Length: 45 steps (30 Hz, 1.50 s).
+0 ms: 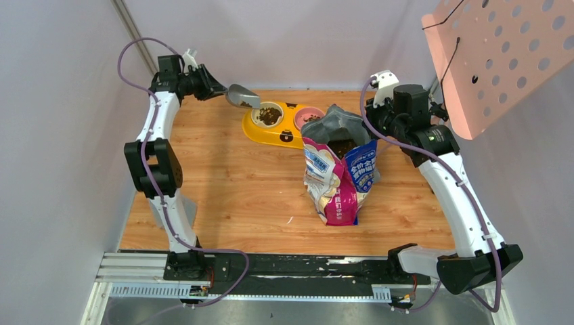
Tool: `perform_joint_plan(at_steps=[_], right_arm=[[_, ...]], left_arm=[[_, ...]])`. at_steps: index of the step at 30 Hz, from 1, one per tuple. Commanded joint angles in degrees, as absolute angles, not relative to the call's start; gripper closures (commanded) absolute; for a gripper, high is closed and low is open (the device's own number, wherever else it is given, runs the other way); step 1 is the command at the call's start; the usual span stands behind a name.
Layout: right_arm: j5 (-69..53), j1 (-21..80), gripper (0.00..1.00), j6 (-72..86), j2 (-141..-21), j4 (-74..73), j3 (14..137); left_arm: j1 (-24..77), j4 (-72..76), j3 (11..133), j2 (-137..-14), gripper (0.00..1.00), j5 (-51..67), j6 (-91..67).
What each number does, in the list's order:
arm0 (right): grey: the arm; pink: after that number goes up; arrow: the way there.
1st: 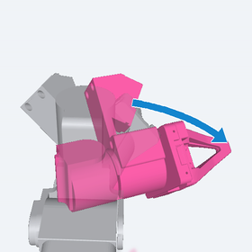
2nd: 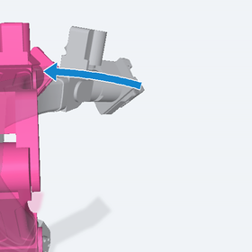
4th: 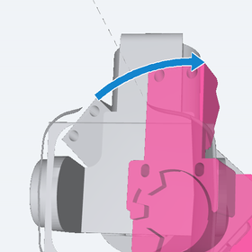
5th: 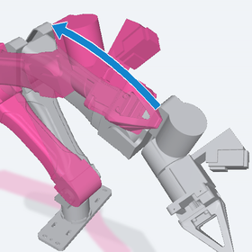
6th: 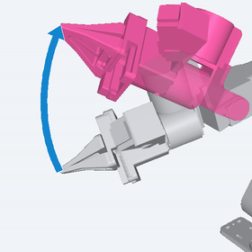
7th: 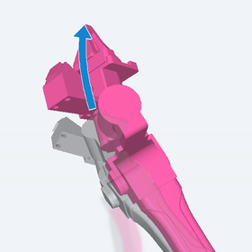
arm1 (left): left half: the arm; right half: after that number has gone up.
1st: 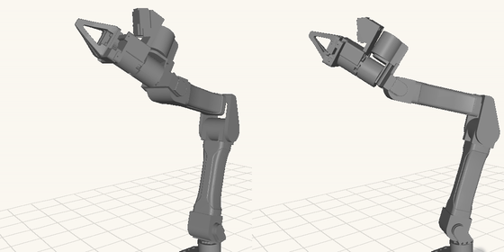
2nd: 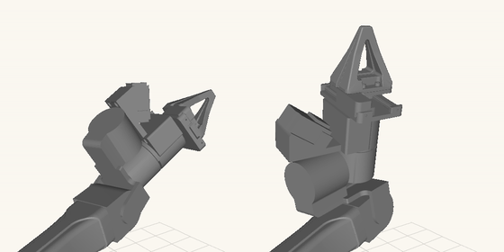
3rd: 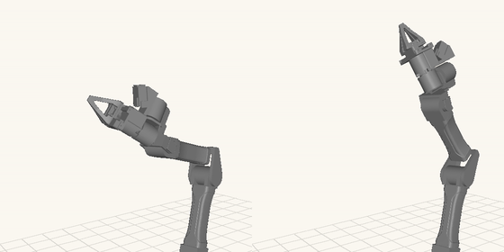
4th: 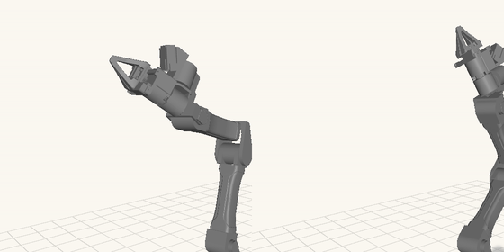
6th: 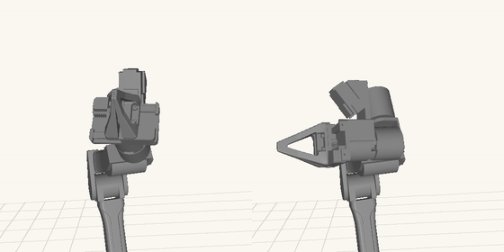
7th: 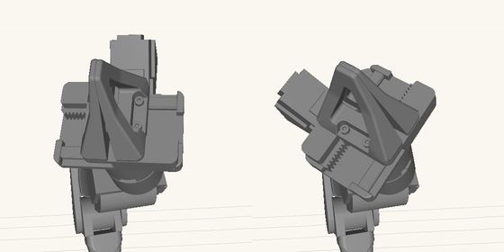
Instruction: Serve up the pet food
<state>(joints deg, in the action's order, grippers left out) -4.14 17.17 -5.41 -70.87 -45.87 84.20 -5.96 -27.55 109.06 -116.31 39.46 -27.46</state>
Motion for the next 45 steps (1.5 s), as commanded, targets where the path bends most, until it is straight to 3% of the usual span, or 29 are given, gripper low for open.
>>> perform_joint_plan(at_steps=[1, 14, 27, 45], right_arm=[[-4.7, 16.7, 1.00, -4.7, -69.4, -41.6, 85.7], [-4.5, 16.4, 1.00, -4.7, -69.0, -41.7, 84.8], [-5.2, 15.9, 1.00, -4.4, -69.3, -41.4, 84.4], [-6.3, 15.8, 1.00, -3.9, -70.1, -40.8, 85.1]], left_arm=[[-4.0, -28.5, 113.4, -117.5, 1.00, 36.9, -21.8], [3.4, -32.7, 122.7, -122.5, 1.00, 25.7, -12.2], [6.4, -32.6, 123.6, -120.2, 1.00, 15.8, -3.0], [10.1, -26.7, 118.0, -106.7, 1.00, 17.5, 2.6]])
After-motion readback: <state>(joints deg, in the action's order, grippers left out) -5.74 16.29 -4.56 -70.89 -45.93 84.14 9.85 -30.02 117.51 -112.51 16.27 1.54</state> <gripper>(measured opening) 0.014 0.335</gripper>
